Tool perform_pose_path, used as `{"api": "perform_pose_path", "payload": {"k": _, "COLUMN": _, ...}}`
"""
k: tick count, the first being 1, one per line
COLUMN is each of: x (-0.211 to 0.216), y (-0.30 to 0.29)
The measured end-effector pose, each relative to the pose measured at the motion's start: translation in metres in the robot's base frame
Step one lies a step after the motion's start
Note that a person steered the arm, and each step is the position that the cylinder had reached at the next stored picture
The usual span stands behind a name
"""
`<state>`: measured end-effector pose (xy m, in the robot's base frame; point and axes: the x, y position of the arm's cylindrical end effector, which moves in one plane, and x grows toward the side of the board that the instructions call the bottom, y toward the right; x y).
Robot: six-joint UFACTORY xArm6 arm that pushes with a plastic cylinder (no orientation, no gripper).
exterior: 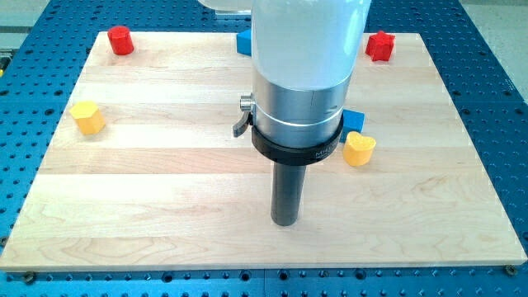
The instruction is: Keep green circle at bottom right of the heart
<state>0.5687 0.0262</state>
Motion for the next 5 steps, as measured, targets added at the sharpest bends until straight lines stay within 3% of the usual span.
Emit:
{"api": "perform_pose_path", "payload": {"k": 1, "x": -0.004, "y": 0.0}}
{"api": "perform_pose_path", "payload": {"k": 3, "x": -0.002, "y": 0.062}}
{"api": "perform_pose_path", "payload": {"k": 5, "x": -0.02, "y": 0.064}}
